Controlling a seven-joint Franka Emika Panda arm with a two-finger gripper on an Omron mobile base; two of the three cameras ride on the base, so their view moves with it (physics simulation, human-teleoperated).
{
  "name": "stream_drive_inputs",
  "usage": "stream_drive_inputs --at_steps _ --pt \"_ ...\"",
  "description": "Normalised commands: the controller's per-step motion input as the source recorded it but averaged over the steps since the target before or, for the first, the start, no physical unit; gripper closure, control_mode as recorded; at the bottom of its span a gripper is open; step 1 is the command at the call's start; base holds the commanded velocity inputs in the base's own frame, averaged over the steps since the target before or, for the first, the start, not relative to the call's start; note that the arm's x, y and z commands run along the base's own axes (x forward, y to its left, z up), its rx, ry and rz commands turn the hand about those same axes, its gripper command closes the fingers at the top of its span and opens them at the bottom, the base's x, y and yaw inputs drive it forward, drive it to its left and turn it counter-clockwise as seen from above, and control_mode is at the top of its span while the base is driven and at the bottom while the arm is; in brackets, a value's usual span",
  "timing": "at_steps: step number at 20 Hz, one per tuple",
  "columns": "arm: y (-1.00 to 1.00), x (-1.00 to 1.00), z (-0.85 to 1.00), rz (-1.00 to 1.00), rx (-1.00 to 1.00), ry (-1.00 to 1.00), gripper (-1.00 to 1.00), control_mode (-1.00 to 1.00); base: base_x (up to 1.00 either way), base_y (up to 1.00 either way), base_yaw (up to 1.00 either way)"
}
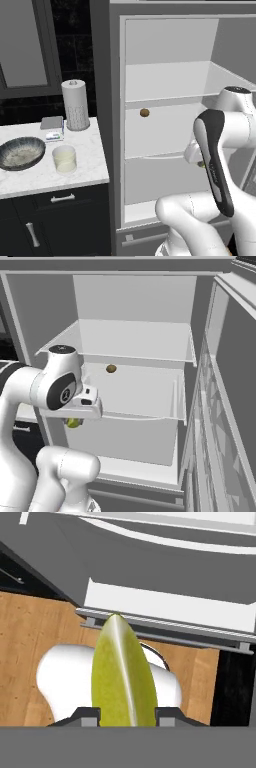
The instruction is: Grab a lemon wedge from the fridge and one ice cube from the ice bowl, and put them in the glass of lemonade.
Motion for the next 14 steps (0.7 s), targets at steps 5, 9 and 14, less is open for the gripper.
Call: stream_drive_inputs --at_steps 5,9,14 --pt "0.00 -0.08 0.00 0.00 0.00 -0.01 1.00 1.00 -0.14 0.07 0.00" --pt "0.00 0.00 0.00 0.00 0.00 0.00 1.00 1.00 -0.60 0.89 0.00" --pt "0.00 0.00 0.00 0.00 0.00 0.00 1.00 1.00 -0.07 1.00 -0.03"
